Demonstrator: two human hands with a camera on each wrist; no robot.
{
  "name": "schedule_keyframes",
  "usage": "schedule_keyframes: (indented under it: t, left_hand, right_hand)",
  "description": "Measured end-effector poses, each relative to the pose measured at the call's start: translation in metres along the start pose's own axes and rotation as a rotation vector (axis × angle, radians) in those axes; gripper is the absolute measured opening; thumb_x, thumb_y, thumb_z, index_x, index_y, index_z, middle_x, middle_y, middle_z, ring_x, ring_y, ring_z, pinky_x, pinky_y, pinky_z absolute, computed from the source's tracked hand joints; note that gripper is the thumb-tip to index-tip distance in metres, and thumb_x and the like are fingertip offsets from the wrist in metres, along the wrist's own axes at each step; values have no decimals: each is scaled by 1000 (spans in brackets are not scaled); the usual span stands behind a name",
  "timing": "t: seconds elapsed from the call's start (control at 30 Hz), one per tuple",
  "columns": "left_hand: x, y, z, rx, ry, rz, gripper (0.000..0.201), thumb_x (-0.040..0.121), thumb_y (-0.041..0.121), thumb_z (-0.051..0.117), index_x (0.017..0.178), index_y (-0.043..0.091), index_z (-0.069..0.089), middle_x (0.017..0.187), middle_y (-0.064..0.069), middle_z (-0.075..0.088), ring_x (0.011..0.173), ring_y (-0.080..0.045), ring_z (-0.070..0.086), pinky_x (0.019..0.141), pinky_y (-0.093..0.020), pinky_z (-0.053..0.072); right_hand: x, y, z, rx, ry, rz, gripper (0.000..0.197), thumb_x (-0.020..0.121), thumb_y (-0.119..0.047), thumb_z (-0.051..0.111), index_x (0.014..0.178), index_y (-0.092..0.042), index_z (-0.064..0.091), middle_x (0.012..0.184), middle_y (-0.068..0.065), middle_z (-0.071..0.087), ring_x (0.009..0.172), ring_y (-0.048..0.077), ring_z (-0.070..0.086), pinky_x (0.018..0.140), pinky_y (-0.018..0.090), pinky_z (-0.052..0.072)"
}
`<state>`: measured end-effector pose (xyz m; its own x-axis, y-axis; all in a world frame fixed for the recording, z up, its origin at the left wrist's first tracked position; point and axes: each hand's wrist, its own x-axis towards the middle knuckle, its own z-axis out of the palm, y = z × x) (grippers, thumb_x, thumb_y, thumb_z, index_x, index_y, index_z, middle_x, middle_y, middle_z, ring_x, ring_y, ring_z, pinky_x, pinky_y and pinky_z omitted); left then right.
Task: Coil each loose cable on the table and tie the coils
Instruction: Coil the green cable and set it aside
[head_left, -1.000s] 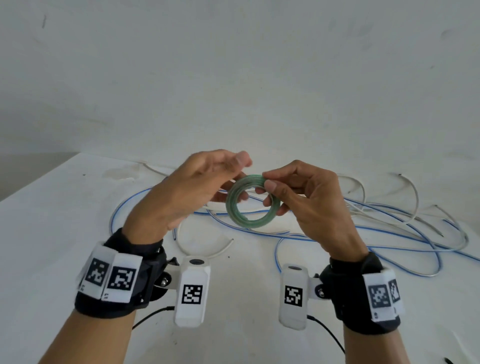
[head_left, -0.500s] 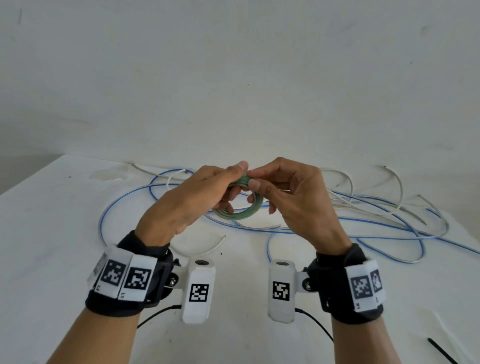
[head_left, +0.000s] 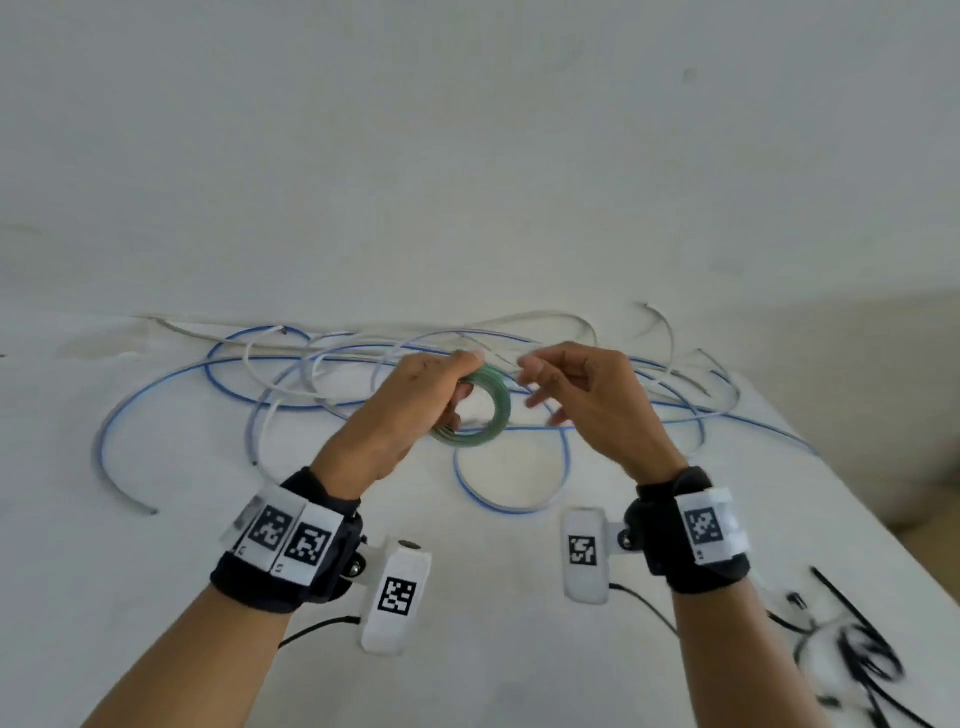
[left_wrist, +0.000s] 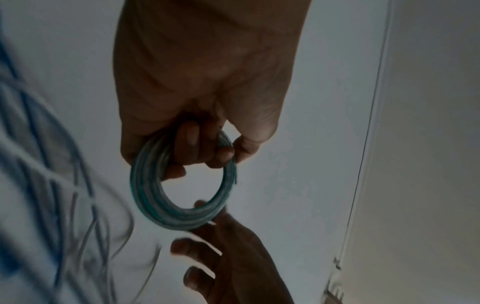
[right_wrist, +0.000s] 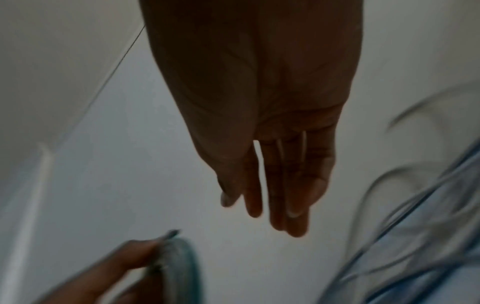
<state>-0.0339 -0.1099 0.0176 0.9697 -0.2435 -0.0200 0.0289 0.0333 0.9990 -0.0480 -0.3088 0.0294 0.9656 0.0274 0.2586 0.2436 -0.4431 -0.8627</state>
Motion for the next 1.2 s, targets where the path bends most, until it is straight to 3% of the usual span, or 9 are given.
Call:
schedule_keyframes:
  t: [0.13,0.27,0.4,0.5,0.7,0.8,0.93,1.07,1.2]
  left_hand:
    - [-9,-20,45,105,-183,-82,47,96,43,58,57,21,44,60,0,40,46,-14,40,77,-38,38]
    - [-22,-27,68,95,-239,-131,49,95,44,60,56,20,44,61,0,39,46,-14,38,77,-38,41]
    - [-29,-29,75,43,-271,-147,47,101,38,55,61,17,44,57,5,38,42,-11,33,77,-38,41]
    - [-34,-26,77,37,-295,-125,47,103,35,52,61,15,42,56,5,35,41,-10,29,76,-38,41]
    - [-29,-23,68,1,-265,-112,48,103,36,52,61,14,43,52,8,37,39,-8,32,79,-39,42]
    - [-23,-21,59,-24,-229,-100,47,104,34,50,62,13,44,47,11,37,38,-7,34,80,-40,41]
    - [-11,-22,44,-90,-140,-102,41,103,32,53,66,14,51,54,5,41,39,-7,35,75,-38,41]
    - [2,-17,24,-217,14,-72,40,103,25,53,64,14,50,61,-3,39,38,-9,26,64,-33,39]
    - [11,-14,-9,-209,205,22,44,104,25,49,61,16,44,53,3,38,43,-10,28,57,-28,34]
  right_hand:
    - [-34,62,-81,-648,15,377,18,87,-41,77,92,-26,70,94,-5,71,89,17,66,82,32,49]
    - [-75,98,-139,-931,29,775,47,78,-50,83,108,-19,65,120,8,63,116,34,59,95,40,47]
    - [-95,122,-147,-1014,-5,899,57,71,-52,87,108,-15,64,111,11,69,104,31,67,94,41,53]
    - [-99,136,-143,-993,2,915,45,76,-39,85,110,-15,67,110,10,71,100,30,70,95,43,55]
    - [-89,123,-154,-1011,68,847,26,84,-29,70,108,-18,71,113,11,68,103,35,64,89,39,53]
    - [-79,94,-154,-954,219,706,10,87,-28,66,89,-19,71,101,10,71,95,35,65,82,37,52]
    - [-56,39,-115,-372,397,267,14,94,-17,65,80,-18,66,74,0,74,66,21,68,63,31,53]
    - [-28,-24,-33,291,212,40,6,103,-9,55,98,-7,57,80,8,76,57,19,65,53,24,52]
    - [-4,-42,43,494,77,-38,5,105,-11,54,101,-7,55,82,14,74,59,25,65,59,29,56]
